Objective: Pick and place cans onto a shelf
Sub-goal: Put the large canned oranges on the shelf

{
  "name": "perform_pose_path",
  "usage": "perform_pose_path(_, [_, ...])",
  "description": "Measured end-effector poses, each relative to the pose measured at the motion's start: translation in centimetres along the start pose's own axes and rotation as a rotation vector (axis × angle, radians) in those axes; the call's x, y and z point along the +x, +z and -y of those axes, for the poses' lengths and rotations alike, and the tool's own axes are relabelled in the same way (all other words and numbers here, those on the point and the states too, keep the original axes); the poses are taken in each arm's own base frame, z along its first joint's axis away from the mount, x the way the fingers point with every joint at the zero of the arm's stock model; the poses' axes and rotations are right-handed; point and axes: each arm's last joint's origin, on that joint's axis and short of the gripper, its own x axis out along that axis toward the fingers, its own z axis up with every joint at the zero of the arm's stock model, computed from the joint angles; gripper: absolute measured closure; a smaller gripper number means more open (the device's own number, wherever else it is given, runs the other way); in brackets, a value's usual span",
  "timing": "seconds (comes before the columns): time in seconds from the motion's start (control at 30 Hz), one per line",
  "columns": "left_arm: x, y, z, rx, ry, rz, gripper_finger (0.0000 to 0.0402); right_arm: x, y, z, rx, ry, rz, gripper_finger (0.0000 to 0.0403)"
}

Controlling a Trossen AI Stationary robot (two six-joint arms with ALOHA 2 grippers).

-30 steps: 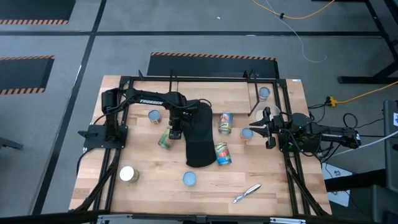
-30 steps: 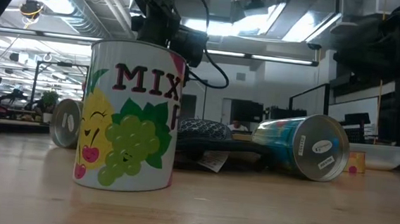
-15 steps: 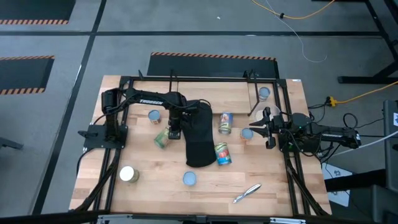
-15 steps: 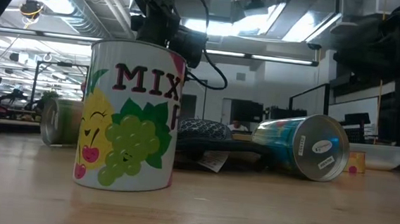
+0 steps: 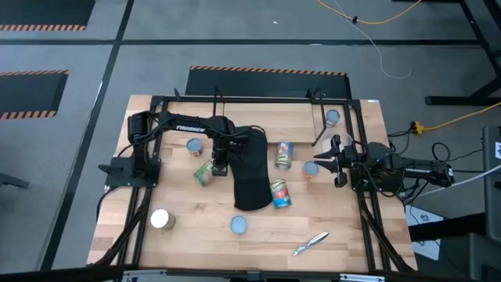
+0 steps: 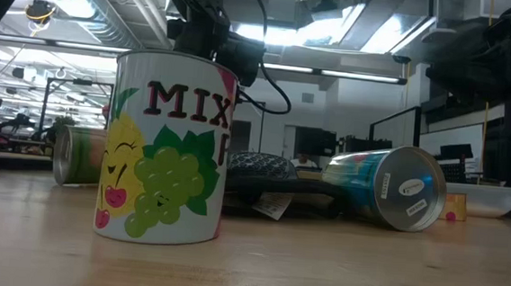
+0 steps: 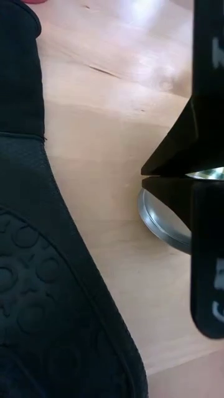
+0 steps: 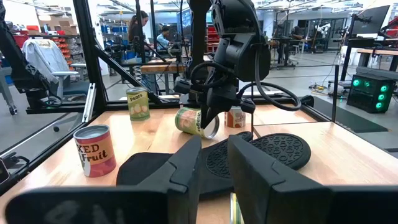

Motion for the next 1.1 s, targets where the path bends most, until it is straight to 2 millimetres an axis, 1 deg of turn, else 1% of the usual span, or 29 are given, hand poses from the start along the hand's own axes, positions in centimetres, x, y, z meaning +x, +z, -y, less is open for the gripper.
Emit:
perform_pose_path(0.07, [-0.1, 0.2, 0.3, 0.004, 0.003, 0.004, 0.04, 0.0, 0.0, 0.0, 0.0, -0.001, 0.0, 0.0319])
perform_pose_path(0.2, [-1.0, 1.1, 1.2, 0.021, 0.017, 0.043, 0.0401, 0.0, 0.0, 0.0, 0.0, 0.0, 0.0, 0.0319])
perform_pose_path(0.53, [-5.2, 4.1, 4.1, 0.129, 0.073, 0.215, 0.0401, 0.0, 0.0, 0.0, 0.0, -0.001, 0.0, 0.0319])
perform_pose_path(0.67, [-6.4, 5.1, 5.3, 0.144, 0.106, 0.29, 0.0401, 0.0, 0.0, 0.0, 0.0, 0.0, 0.0, 0.0319])
perform_pose_path(0.73, [-6.6, 5.4, 5.8, 0.153, 0.124, 0.322, 0.0401, 0.0, 0.0, 0.0, 0.0, 0.0, 0.0, 0.0319])
perform_pose_path(0.93, [-6.6, 6.5, 7.2, 0.161, 0.122, 0.422, 0.0401, 0.0, 0.0, 0.0, 0.0, 0.0, 0.0, 0.0319])
perform_pose_path(1.1, [-6.4, 7.2, 8.5, 0.181, 0.163, 0.485, 0.0401, 0.0, 0.0, 0.0, 0.0, -0.001, 0.0, 0.0319])
